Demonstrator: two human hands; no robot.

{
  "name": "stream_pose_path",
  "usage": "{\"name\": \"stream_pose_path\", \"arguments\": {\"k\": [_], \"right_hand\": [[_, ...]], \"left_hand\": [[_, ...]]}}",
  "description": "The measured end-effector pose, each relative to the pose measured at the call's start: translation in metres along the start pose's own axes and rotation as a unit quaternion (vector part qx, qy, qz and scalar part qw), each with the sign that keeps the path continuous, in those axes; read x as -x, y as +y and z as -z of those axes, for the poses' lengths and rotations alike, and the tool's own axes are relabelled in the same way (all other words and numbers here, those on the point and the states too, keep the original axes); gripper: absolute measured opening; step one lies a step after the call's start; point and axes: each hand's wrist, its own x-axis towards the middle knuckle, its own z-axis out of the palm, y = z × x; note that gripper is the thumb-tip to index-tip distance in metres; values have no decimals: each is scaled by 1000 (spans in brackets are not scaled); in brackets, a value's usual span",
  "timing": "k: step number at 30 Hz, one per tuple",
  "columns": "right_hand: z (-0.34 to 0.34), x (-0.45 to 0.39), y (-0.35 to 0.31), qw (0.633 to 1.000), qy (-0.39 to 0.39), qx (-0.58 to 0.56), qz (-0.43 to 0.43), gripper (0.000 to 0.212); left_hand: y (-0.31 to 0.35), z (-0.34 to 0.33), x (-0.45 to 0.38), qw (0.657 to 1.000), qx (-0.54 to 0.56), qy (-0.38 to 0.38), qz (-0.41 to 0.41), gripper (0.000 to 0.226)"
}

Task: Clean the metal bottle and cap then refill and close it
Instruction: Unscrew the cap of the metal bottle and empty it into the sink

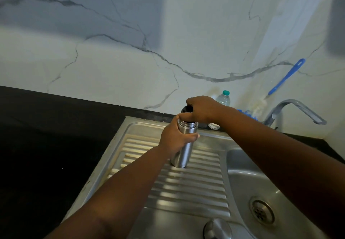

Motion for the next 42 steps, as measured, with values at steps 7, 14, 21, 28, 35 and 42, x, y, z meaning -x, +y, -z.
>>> {"name": "stream_pose_path", "arguments": {"k": [7,14,21,28,35,42], "right_hand": [[0,-5,8,998,7,14,55,41],[3,-8,14,995,10,31,92,46],[6,-7,2,997,2,80,12,50],[-25,-5,-27,982,76,75,-153,44],[-32,4,-15,983,142,78,-83,39],[-25,0,-4,987,136,74,-40,40]], "left_hand": [[-4,2,-6,1000,-14,-14,-9,61],[-6,5,-14,999,-12,-35,-18,58],[-8,3,-17,999,3,-39,-19,62],[-6,1,-11,999,-6,-34,1,72],[-11,4,-17,998,-8,-60,0,61],[-12,5,-24,997,4,-72,-2,59]]}}
